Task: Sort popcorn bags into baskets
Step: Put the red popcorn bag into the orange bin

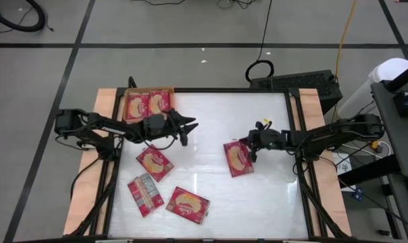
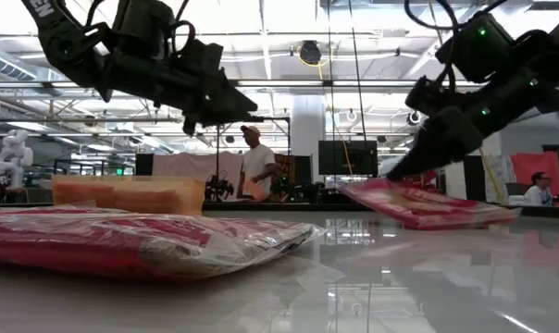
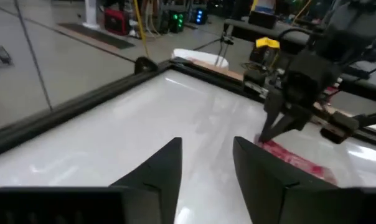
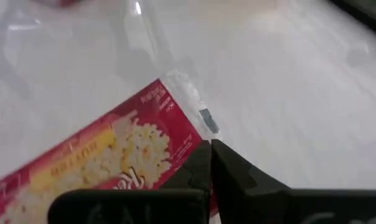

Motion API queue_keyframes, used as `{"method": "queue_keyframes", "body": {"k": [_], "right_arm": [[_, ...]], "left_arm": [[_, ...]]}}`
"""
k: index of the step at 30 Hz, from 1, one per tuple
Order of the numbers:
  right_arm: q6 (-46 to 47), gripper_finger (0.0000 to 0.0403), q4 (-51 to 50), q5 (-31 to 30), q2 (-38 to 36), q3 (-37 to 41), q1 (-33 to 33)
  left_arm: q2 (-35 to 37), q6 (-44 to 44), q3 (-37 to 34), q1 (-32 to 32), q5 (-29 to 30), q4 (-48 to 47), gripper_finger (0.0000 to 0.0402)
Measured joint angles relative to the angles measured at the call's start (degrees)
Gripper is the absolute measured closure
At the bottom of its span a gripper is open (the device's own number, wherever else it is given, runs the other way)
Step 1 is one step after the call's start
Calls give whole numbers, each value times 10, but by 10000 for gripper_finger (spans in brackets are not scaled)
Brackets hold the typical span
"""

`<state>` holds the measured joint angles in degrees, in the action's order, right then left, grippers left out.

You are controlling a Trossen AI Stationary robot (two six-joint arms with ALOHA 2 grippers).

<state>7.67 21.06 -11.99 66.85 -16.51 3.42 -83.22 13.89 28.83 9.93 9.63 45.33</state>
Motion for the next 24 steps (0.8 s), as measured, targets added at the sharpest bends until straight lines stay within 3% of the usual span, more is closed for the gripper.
{"method": "queue_keyframes", "body": {"k": [7,11,15,20,24], "right_arm": [[-20,403,23,-7,0,-15,0],[-47,403,28,-34,0,-31,0],[-68,403,38,-69,0,-36,0],[-92,403,79,-92,0,-37,0],[-117,403,133,-92,0,-37,0]], "left_arm": [[-87,50,52,-11,-45,0,188],[-155,96,107,-10,-101,-2,147],[-208,140,142,-3,-105,-4,114],[-257,158,168,5,-112,10,97],[-303,163,188,5,-157,87,102]]}}
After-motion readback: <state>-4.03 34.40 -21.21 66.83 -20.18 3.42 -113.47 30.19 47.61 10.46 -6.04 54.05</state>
